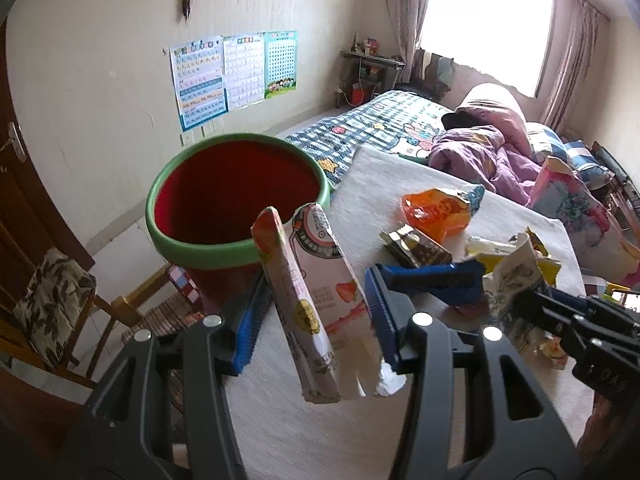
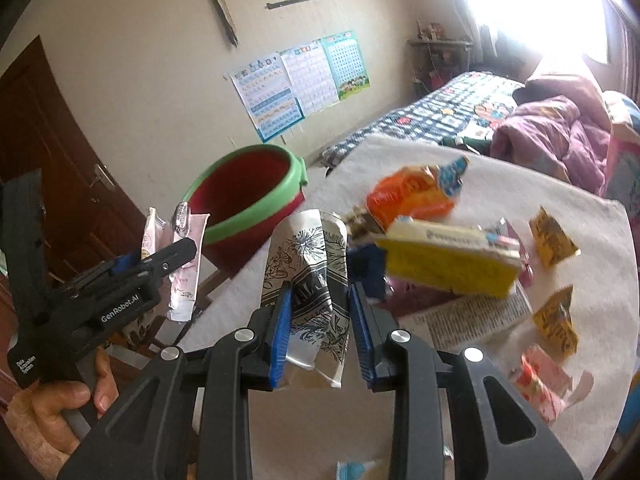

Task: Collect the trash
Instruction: 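Carry the wrapper and paper cup over the red bin with both grippers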

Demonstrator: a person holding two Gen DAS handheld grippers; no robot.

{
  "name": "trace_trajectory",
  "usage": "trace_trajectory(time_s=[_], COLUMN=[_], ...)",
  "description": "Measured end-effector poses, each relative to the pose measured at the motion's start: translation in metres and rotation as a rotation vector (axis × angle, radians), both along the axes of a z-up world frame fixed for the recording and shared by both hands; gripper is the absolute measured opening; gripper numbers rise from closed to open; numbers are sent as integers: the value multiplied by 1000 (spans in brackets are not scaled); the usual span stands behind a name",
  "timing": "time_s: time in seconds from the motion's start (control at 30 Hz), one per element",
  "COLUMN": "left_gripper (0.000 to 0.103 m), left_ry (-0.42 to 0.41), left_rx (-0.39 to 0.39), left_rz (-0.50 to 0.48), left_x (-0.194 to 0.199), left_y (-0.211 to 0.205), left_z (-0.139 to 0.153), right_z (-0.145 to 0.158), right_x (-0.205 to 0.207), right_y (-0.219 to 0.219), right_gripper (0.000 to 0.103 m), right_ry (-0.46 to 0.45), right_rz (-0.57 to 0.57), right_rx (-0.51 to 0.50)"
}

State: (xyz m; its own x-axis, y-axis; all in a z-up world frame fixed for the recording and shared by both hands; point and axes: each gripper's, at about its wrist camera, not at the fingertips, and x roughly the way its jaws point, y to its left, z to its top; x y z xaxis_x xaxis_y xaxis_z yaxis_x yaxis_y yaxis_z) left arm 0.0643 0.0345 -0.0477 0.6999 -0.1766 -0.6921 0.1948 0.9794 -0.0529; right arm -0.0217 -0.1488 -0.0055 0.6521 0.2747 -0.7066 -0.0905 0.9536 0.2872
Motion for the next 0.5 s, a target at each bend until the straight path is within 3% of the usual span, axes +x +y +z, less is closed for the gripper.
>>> trace_trajectory(time_s=[0.5], left_gripper=[47], left_ry=[-39], left_rx=[36], left_rz=[3], left_x=[47], left_y=[25], left_z=[11], right_z=[8], right_x=[39], right_y=[22], right_gripper=[28], right_ry=[-28], right_rz=[-22], right_rx=[-33])
